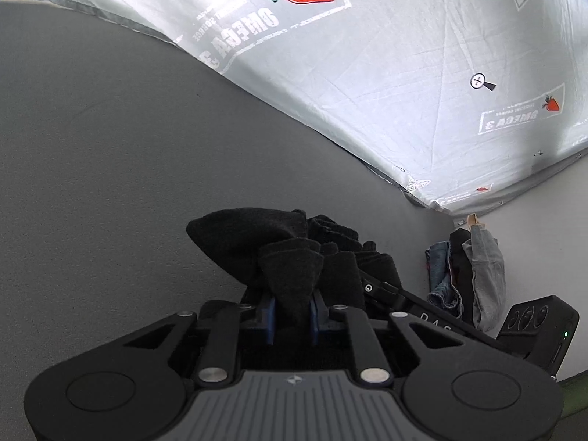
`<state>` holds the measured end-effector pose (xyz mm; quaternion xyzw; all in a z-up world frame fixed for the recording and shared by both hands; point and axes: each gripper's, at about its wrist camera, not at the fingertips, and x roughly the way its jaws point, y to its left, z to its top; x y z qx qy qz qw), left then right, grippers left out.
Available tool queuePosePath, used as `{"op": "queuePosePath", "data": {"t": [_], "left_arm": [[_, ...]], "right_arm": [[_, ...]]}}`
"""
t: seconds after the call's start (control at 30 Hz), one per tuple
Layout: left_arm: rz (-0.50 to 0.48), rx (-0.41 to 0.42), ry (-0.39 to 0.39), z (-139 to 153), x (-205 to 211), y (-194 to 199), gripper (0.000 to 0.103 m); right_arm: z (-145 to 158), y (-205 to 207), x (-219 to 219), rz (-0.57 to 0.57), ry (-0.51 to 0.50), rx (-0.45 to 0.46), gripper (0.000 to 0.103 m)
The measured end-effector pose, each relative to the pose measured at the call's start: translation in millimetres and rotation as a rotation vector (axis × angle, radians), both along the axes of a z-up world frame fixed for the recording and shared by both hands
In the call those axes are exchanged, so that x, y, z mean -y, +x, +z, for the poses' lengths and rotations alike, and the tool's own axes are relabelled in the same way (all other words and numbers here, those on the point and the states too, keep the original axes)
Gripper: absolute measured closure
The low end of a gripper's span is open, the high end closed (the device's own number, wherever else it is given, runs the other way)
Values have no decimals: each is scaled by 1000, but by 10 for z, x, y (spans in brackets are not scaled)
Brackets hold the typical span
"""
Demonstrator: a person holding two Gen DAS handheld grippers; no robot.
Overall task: Fold clothes
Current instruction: 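Carry the folded sweater with both grippers to the stack of clothes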
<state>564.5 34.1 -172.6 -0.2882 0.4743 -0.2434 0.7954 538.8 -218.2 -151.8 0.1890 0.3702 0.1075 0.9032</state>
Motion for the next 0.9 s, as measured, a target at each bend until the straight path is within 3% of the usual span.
{"op": "queuePosePath", "data": {"t": [0.13,0.27,0.43,0.67,0.9], "left_arm": [[1,66,-17,339,96,-310,85],[-4,139,-57,645,220,-636,86],[-78,203,-69,874,502,-845,86],[-174,250,-92,1062,1045,-1169,86],[-217,260,-171,1199,1613,-1550,87]], "right_arm": [[306,-488,198,-33,95,72,89],[636,-966,443,-96,124,157,89],[922,-1471,724,-175,119,248,89],[1132,-1972,1244,-278,129,301,89],[1215,-2461,1921,-352,154,313,89]]}}
